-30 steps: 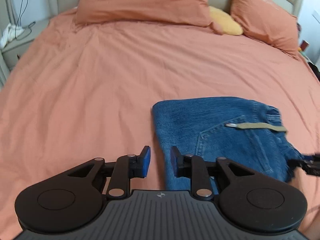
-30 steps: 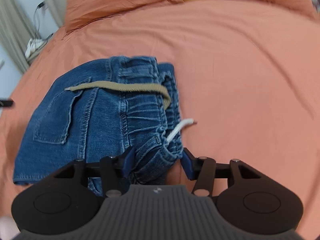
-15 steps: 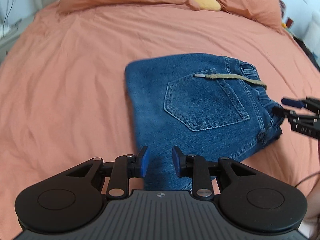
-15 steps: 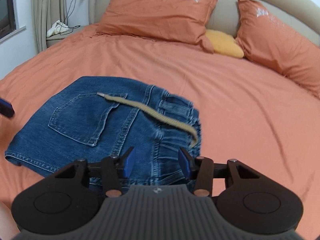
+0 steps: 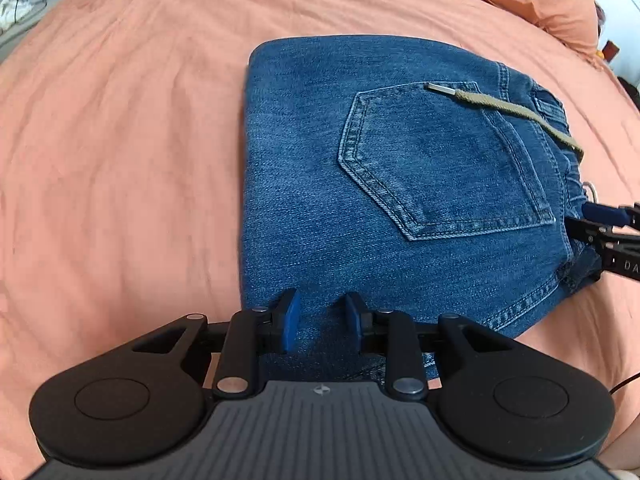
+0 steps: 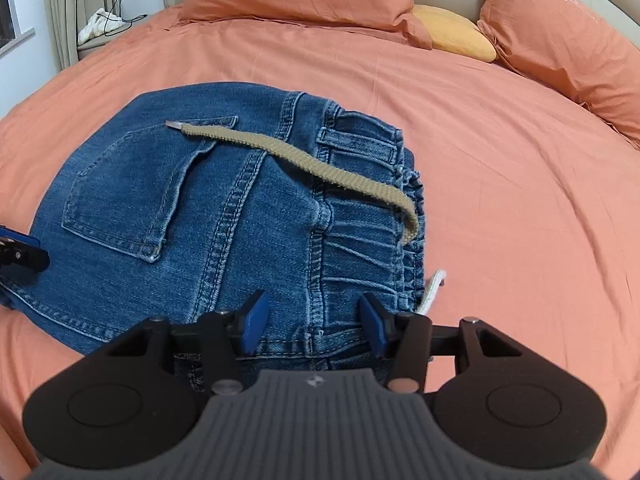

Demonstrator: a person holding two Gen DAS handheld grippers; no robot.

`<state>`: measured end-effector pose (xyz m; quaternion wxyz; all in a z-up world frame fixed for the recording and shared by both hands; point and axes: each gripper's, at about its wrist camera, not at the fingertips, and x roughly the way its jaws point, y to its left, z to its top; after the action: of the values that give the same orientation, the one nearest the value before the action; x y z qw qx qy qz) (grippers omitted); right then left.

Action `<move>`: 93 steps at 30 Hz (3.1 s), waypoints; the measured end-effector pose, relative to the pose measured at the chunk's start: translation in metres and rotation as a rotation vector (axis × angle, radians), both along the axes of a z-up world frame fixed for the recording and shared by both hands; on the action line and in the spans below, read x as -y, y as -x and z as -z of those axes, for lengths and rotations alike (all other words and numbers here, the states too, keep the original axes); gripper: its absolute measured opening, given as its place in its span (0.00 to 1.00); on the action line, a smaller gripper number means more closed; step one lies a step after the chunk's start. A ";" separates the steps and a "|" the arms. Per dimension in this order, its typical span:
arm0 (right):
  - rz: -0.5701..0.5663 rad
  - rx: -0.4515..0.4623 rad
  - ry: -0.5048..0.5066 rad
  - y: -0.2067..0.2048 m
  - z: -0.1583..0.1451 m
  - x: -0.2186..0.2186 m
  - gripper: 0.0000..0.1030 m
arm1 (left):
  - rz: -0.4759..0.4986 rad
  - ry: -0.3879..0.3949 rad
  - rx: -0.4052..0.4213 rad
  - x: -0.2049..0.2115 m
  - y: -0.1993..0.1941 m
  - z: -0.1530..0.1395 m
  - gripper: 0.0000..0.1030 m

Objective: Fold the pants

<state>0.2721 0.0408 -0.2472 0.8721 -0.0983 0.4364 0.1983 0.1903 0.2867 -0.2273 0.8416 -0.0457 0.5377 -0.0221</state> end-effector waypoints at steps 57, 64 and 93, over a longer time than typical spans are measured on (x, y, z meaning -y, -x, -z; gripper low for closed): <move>0.052 0.260 -0.264 0.203 -0.149 0.061 0.95 | -0.202 -0.225 0.453 0.141 0.181 -0.159 0.86; 0.033 0.277 -0.252 0.206 -0.153 0.055 0.95 | -0.216 -0.207 0.461 0.136 0.181 -0.162 0.86; 0.068 0.279 -0.270 0.211 -0.154 0.065 0.95 | -0.192 -0.228 0.461 0.143 0.186 -0.167 0.86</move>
<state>0.0608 -0.0241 -0.0936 0.9355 0.0080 0.2839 0.2101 0.0040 0.1438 -0.0598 0.9397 0.0047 0.3244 0.1087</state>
